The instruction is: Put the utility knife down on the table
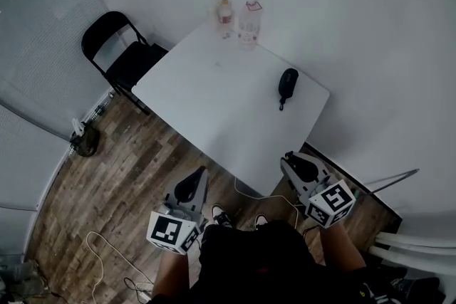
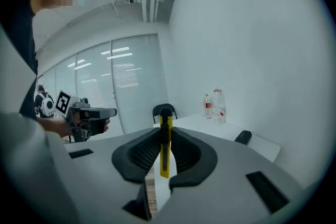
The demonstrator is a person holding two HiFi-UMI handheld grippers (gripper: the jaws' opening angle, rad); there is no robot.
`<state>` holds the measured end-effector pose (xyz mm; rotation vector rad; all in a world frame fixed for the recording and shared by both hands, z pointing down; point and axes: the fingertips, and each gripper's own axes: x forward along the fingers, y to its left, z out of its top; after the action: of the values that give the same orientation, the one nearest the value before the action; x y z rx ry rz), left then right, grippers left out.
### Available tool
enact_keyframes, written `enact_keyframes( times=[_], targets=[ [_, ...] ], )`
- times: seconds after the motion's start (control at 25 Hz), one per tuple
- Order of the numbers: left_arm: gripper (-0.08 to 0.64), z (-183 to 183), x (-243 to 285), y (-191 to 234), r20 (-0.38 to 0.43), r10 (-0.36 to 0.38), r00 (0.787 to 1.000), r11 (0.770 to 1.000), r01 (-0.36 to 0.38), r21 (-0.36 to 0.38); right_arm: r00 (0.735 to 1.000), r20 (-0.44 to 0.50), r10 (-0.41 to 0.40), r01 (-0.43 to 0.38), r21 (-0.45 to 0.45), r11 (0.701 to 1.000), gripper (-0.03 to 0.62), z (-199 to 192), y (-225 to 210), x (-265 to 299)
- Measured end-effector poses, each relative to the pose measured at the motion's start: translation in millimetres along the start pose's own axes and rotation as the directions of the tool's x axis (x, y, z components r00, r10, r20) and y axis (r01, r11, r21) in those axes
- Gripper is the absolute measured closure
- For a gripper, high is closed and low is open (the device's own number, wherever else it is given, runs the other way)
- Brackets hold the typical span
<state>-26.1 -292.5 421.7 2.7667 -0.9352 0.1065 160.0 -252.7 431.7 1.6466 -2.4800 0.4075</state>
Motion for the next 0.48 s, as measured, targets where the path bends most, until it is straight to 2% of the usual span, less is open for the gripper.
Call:
enact_keyframes(
  times=[0.12,0.2,0.36,0.48],
  targets=[
    [0.537,-6,3,10,-0.018,-0.021,1.0,1.0,0.021,-0.008,0.999,-0.022,-0.025,0.026,0.075,0.997,0.523,-2,-8,16],
    [0.537,-10,6,10,-0.021,-0.03,0.999,0.999,0.03,-0.024,0.997,-0.07,-0.041,0.047,0.089,0.995,0.523,-12,-19,27],
    [0.537,-18,11,-1,-0.038,-0.03,0.999,0.999,0.028,-0.043,0.979,-0.195,-0.061,0.081,0.098,0.992,0.523,-51,-51,50],
    [0.537,-21,15,-8,-0.052,-0.015,0.999,0.999,0.013,-0.051,0.953,-0.297,-0.062,0.092,0.089,0.992,0.523,-90,-72,67]
  ],
)
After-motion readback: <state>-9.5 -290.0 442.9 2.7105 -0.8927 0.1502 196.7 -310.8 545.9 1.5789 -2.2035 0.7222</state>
